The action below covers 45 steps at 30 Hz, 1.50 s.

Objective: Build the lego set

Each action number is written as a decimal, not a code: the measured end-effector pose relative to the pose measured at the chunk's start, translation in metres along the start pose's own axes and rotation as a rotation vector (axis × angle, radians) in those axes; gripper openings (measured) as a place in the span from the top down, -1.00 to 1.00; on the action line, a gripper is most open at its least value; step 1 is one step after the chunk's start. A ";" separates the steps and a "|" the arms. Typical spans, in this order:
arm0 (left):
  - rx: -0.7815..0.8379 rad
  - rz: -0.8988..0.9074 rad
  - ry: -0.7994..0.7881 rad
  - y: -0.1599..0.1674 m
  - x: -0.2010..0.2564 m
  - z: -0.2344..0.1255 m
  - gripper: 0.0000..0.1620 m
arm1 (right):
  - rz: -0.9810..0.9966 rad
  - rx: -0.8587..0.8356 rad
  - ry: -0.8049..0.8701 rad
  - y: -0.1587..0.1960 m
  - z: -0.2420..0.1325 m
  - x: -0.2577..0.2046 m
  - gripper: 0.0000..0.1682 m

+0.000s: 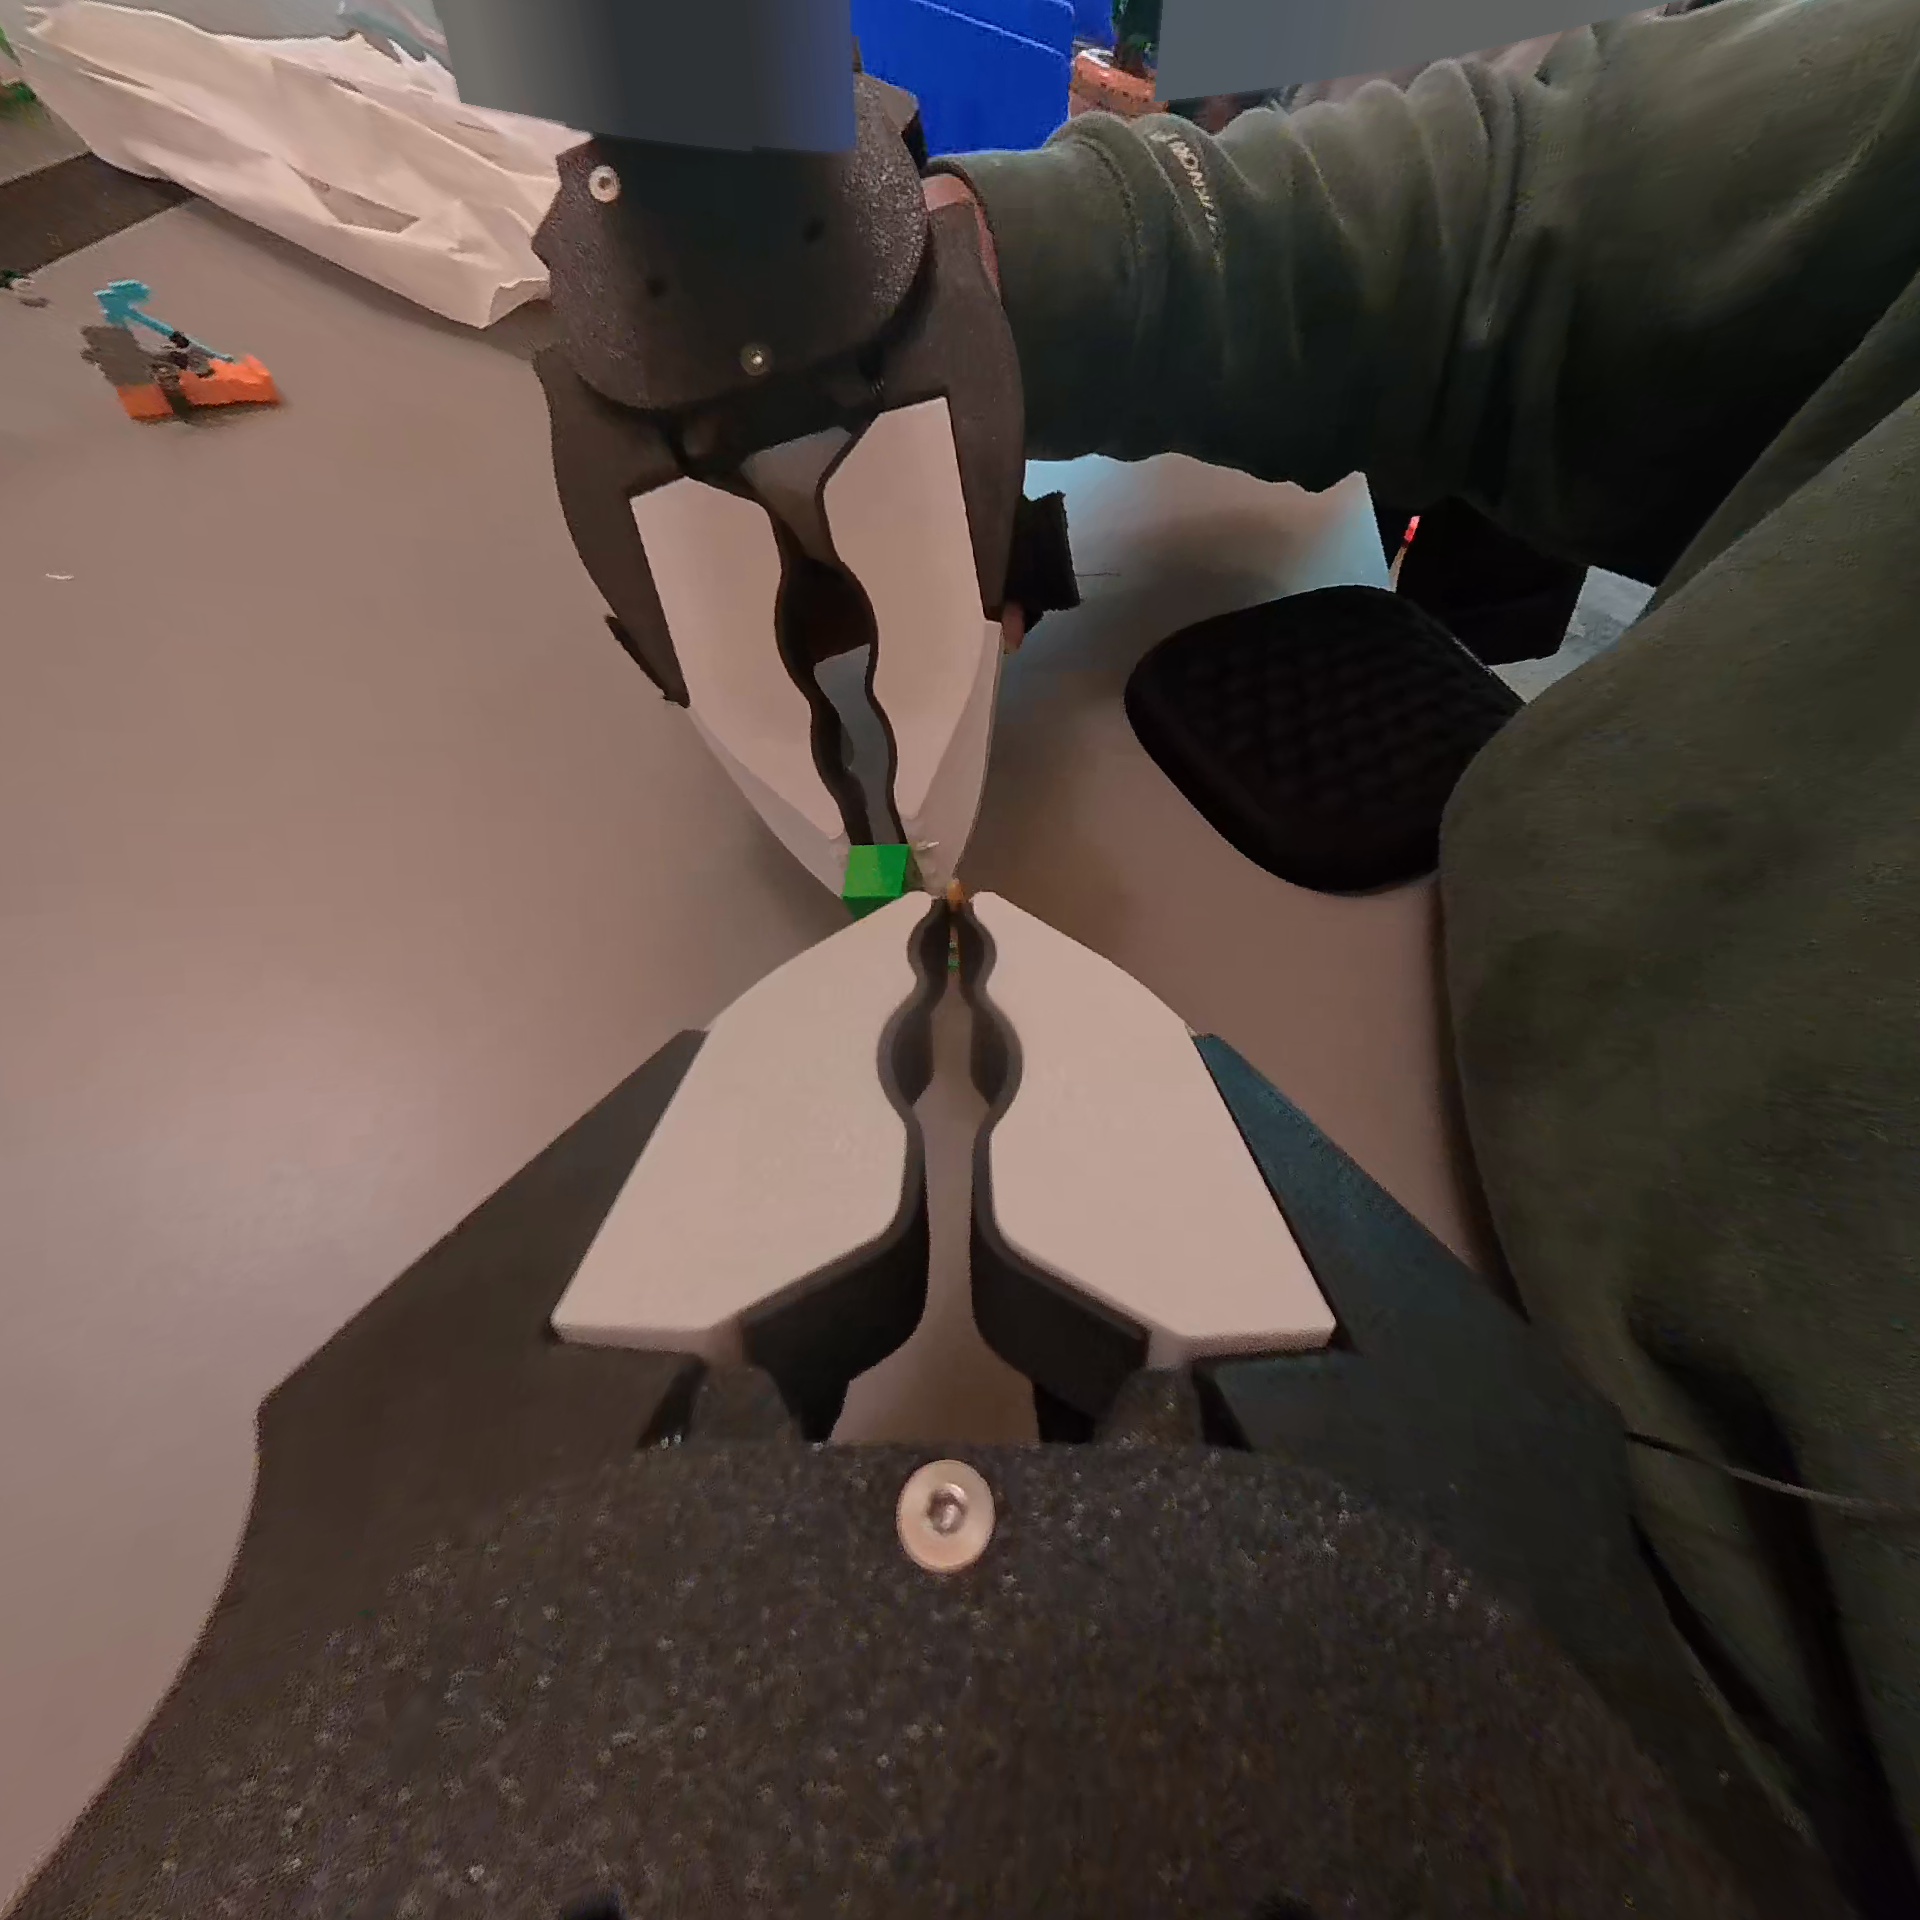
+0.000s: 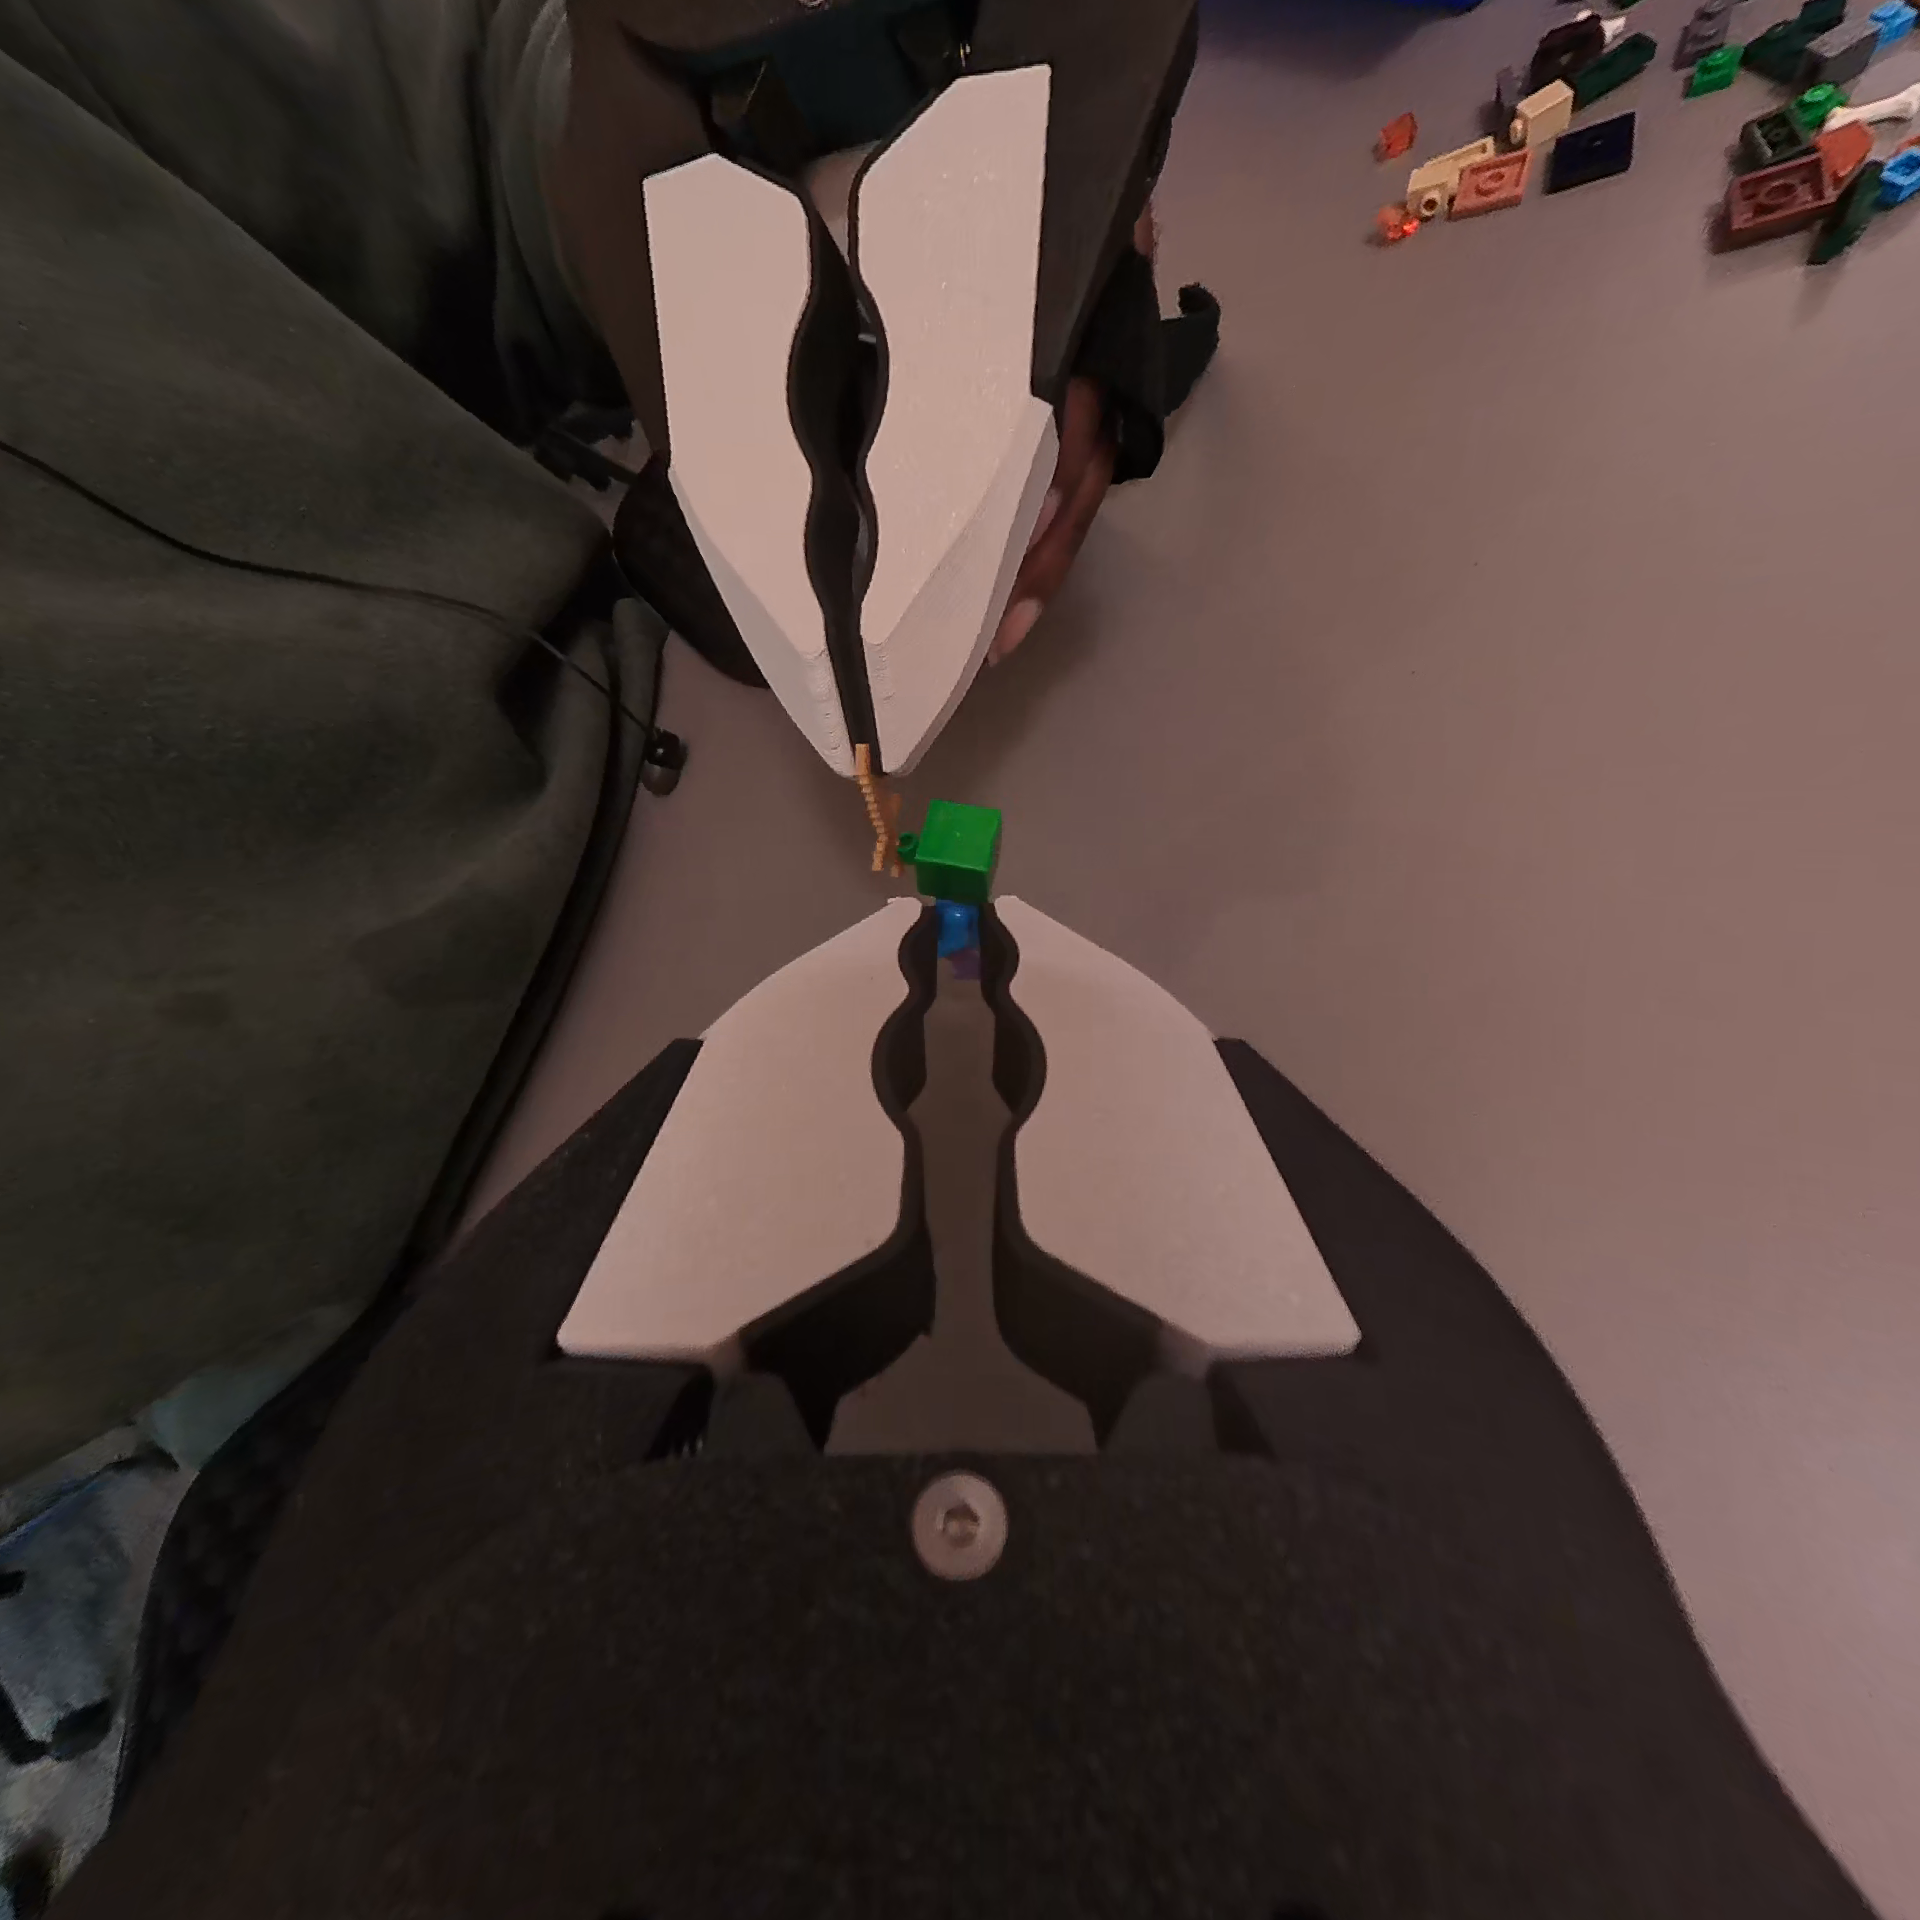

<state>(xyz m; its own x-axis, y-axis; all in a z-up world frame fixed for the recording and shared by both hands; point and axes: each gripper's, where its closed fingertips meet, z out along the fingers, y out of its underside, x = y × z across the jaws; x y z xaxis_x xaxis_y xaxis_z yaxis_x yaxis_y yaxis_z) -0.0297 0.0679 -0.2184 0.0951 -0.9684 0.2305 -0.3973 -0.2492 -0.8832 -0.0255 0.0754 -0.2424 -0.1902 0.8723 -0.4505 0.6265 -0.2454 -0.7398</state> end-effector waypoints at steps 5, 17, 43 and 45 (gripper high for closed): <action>-0.002 -0.005 -0.039 0.004 -0.006 0.000 0.99 | 0.070 0.023 0.005 0.003 0.001 0.007 0.91; -0.012 0.018 -0.054 0.012 -0.007 0.007 0.98 | 0.064 0.030 -0.026 0.012 0.007 0.004 0.90; 0.059 -0.031 -0.142 0.010 -0.026 -0.007 0.99 | -0.034 -0.095 0.438 0.027 0.000 0.029 0.64; 0.074 -0.053 -0.136 0.010 -0.028 -0.008 0.99 | -0.041 -0.098 0.439 0.026 0.003 0.030 0.59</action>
<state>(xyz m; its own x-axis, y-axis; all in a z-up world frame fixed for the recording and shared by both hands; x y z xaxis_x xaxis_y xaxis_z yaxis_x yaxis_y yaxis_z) -0.0442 0.0929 -0.2306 0.2385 -0.9447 0.2250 -0.3207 -0.2953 -0.9000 -0.0173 0.0938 -0.2763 0.1092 0.9825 -0.1512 0.6980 -0.1841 -0.6920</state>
